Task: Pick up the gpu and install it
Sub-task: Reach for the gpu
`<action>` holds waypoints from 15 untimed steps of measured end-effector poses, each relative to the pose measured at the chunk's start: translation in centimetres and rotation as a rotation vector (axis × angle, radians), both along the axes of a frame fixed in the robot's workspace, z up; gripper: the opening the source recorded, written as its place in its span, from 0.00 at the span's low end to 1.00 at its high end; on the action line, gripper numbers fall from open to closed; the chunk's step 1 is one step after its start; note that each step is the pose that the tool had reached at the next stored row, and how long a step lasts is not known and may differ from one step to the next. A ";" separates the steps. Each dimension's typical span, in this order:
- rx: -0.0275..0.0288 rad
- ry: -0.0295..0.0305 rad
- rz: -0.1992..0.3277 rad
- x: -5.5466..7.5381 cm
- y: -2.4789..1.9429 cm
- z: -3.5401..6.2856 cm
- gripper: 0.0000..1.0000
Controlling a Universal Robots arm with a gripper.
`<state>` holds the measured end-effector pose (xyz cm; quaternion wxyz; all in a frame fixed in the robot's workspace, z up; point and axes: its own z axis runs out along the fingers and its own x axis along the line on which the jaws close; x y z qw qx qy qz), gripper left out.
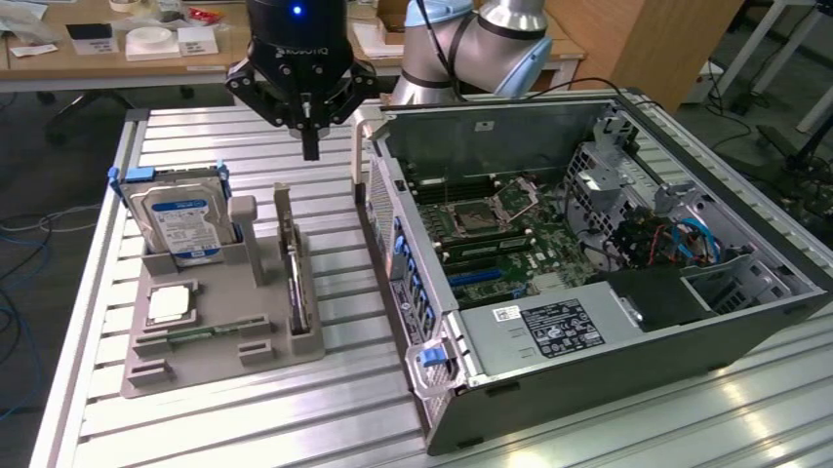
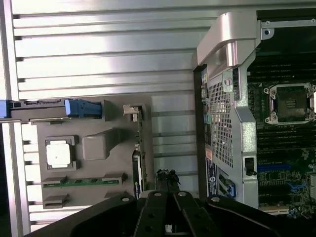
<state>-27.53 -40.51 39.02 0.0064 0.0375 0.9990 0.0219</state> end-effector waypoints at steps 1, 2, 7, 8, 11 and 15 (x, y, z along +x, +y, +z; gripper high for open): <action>0.0000 -0.0001 0.000 -0.1 -0.01 0.00 0.11; 0.0000 0.0000 0.000 -0.2 -0.02 0.00 0.11; 0.0000 0.0000 0.000 -0.7 -0.06 -0.02 0.11; 0.0000 0.0000 0.000 -0.8 -0.07 -0.02 0.11; 0.0000 0.0000 0.000 -1.1 -0.18 -0.03 0.11; -0.0001 0.0000 0.001 -1.5 -0.45 -0.03 0.11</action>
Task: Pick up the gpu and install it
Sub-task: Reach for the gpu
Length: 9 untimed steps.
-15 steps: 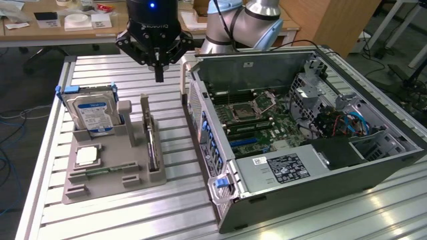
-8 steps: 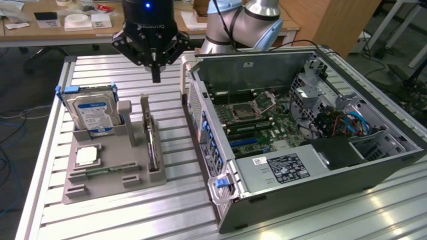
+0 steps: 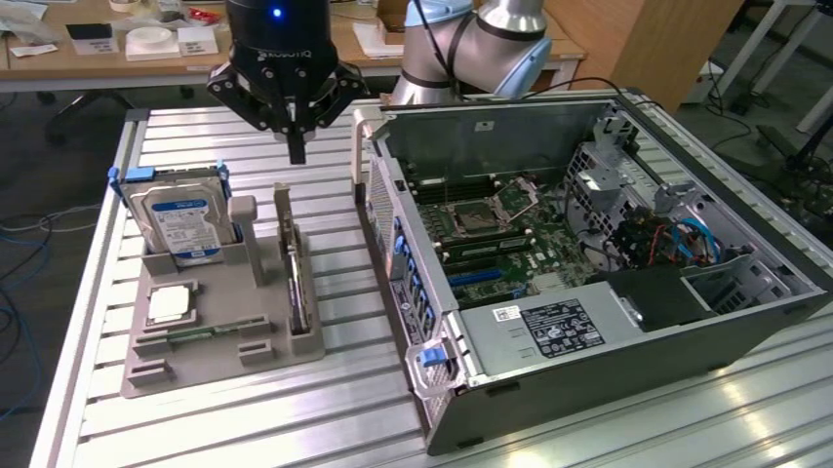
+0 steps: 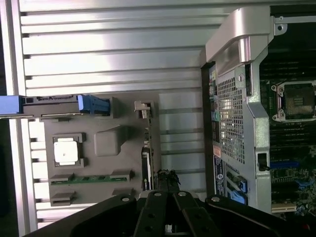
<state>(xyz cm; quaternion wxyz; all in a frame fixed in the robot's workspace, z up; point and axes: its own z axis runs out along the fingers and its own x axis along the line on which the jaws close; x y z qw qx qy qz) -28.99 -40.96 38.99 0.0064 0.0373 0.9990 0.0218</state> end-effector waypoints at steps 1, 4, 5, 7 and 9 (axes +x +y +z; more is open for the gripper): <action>0.0000 0.0001 0.000 -0.1 -0.06 0.00 0.11; 0.0001 0.0000 0.000 -0.3 -0.24 -0.01 0.11; 0.0001 0.0000 0.001 -0.4 -0.30 -0.01 0.11; 0.0001 0.0000 0.001 -0.5 -0.42 -0.01 0.11; 0.0000 0.0000 0.001 -0.6 -0.55 -0.01 0.11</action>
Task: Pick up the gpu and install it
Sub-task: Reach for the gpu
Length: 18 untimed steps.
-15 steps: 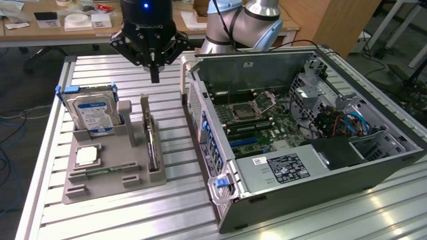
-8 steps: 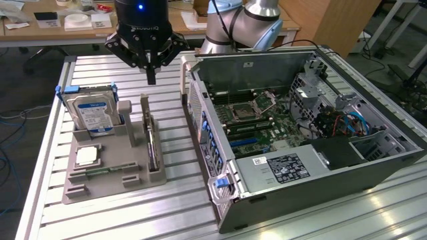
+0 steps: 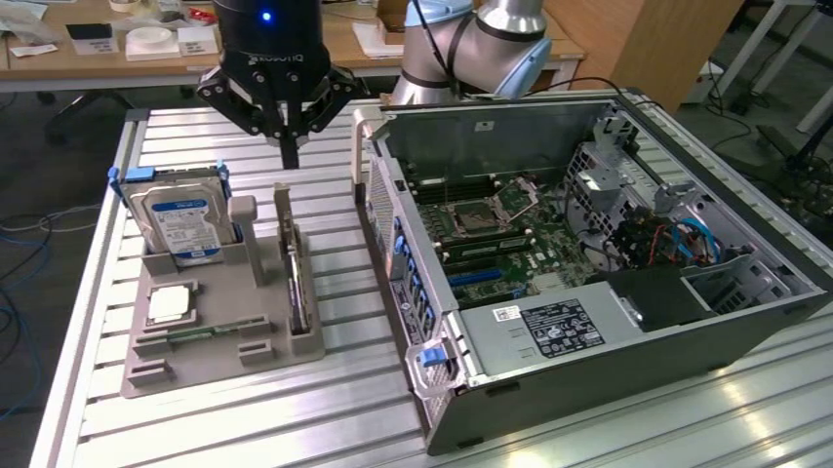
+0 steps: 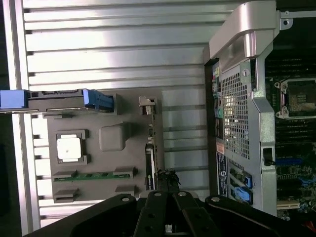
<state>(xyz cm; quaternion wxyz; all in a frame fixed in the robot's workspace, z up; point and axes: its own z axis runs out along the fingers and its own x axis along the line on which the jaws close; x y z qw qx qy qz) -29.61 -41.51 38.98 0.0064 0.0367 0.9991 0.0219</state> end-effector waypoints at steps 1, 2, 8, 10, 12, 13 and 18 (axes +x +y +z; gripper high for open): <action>0.0000 0.0000 0.000 -0.1 -0.06 0.00 0.11; 0.0000 -0.0001 0.001 -0.1 -0.12 -0.01 0.11; 0.0010 0.0000 0.003 -1.0 -0.37 -0.01 0.11; 0.0019 0.0000 0.006 -1.2 -0.51 -0.01 0.11; 0.0025 -0.0001 0.009 -1.4 -0.67 -0.01 0.11; 0.0026 0.0000 0.011 -1.6 -0.75 -0.01 0.11; 0.0035 0.0000 0.017 -1.7 -0.95 -0.02 0.11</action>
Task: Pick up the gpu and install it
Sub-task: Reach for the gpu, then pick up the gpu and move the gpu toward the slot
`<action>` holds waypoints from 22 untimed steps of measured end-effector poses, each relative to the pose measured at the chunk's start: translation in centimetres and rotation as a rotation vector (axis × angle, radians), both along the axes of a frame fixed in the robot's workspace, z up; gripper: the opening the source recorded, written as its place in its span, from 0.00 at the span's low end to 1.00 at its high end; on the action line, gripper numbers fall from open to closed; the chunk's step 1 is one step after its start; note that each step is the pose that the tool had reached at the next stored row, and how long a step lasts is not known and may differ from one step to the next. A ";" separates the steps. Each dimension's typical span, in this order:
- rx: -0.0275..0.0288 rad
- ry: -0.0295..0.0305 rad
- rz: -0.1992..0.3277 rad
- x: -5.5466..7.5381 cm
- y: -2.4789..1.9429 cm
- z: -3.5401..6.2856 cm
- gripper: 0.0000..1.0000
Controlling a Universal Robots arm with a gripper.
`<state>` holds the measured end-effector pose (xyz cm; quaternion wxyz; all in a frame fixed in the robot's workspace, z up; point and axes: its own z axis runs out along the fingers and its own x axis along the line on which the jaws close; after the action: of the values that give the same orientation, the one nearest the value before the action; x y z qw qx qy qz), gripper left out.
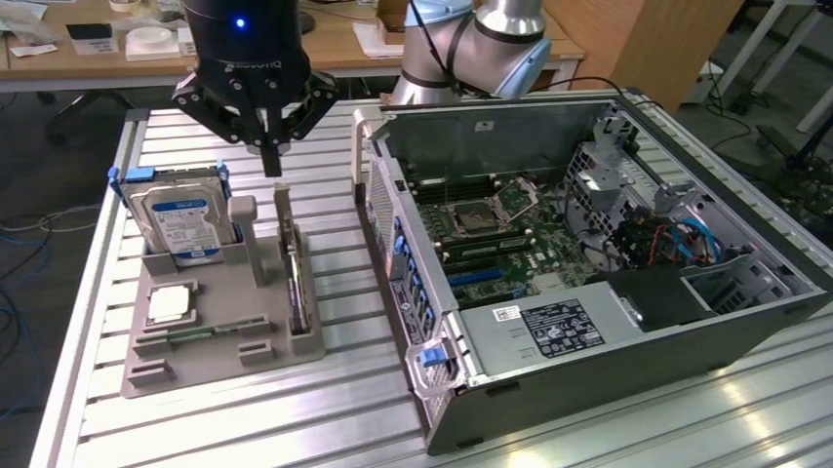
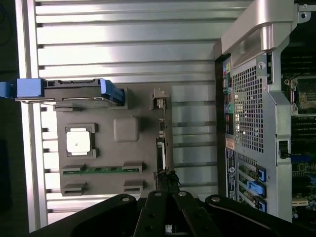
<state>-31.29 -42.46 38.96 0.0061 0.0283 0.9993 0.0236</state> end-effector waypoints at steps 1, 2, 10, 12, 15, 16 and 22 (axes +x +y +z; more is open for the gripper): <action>0.0000 0.0000 0.000 0.0 -0.01 0.00 0.11; 0.0000 0.0000 0.000 0.0 -0.01 0.00 0.11; 0.0000 0.0000 0.000 0.0 -0.01 0.00 0.11; 0.0000 0.0001 0.000 0.0 -0.01 0.00 0.11; 0.0000 0.0000 0.000 0.0 -0.01 0.00 0.17; 0.0001 0.0000 0.000 0.0 -0.01 0.00 0.17; 0.0000 0.0000 0.000 0.0 -0.01 0.00 0.47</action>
<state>-31.28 -42.47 38.96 0.0061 0.0282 0.9993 0.0237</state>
